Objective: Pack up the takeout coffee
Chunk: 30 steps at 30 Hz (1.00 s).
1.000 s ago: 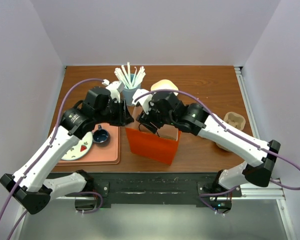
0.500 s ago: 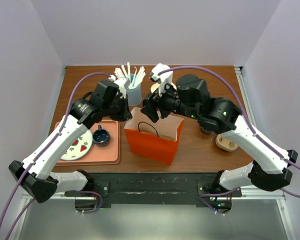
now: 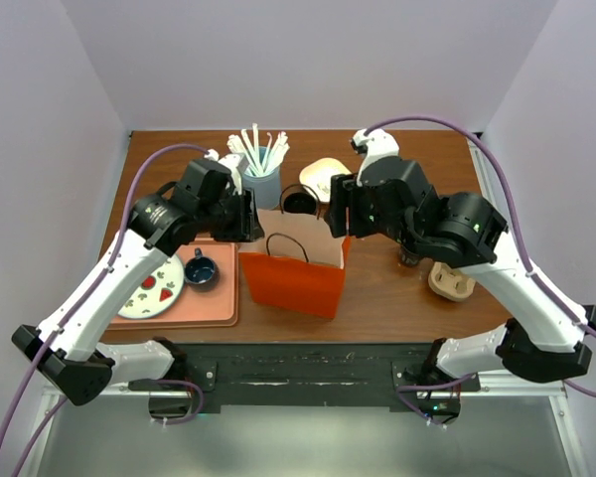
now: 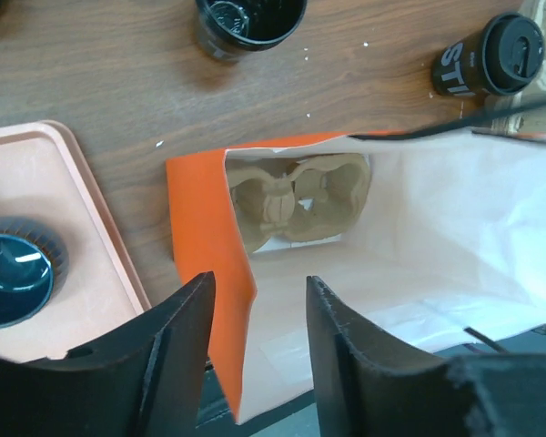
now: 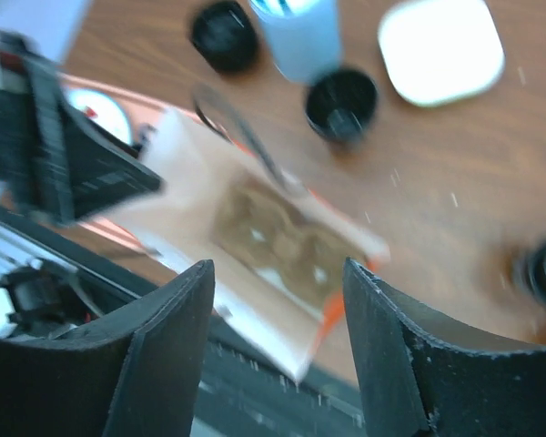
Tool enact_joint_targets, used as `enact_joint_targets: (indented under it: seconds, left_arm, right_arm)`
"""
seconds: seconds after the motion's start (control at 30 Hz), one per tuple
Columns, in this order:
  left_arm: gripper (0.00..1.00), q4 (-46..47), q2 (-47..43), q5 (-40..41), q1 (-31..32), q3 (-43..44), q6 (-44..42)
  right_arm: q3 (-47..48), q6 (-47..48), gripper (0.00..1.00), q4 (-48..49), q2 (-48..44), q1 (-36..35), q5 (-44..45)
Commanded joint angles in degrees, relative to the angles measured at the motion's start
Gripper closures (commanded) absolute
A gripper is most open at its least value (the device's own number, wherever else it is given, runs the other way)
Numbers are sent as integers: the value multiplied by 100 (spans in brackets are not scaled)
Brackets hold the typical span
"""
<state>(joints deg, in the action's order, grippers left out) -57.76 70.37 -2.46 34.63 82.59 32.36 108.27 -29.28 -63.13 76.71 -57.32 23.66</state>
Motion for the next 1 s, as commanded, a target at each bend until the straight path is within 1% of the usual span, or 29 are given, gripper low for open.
enact_joint_targets:
  seconds: [0.0, 0.17, 0.2, 0.37, 0.43, 0.5, 0.53, 0.6, 0.63, 0.67, 0.73, 0.8, 0.97]
  left_arm:
    - [50, -122, 37, 167, 9, 12, 16]
    - [53, -113, 152, 228, 9, 82, -160]
    - [55, -104, 205, 359, 17, 117, -212]
    - [63, -61, 302, 343, 8, 249, -283]
    - [69, 18, 258, 290, 17, 206, -265]
    - [75, 63, 214, 272, 8, 161, -213]
    - [77, 124, 197, 142, 8, 100, -204]
    - [83, 177, 118, 53, 17, 38, -134]
    - [85, 238, 91, 26, 9, -31, -107]
    - [93, 256, 82, -35, 8, -58, -90]
    - [100, 317, 21, -88, 8, -67, -11]
    - [100, 309, 3, -158, 17, 3, 68]
    - [100, -7, 91, -123, 9, 688, 227]
  right_arm:
    - [-253, -973, 39, -999, -287, 2, 394]
    - [-886, -1203, 41, -586, -323, 2, -37]
    - [-930, -1281, 42, -569, -227, 2, -37]
    - [-1395, -1414, 45, -543, -112, 1, 112]
    - [-1588, -1362, 48, -341, -147, 1, 191]
    - [-1668, -1335, 54, -261, -104, 2, 200]
    - [-1730, -1335, 55, -235, -77, -7, 183]
    - [-1765, -1317, 63, -278, 37, 1, 235]
    - [-1765, -1309, 69, -374, 72, -7, 296]
    - [-1757, -1282, 84, -384, 81, -7, 358]
    - [-1661, -1195, 99, -384, 55, 2, 455]
    - [-1494, -1133, 100, -445, 55, 2, 499]
    - [-536, -1107, 100, -902, 239, 2, 526]
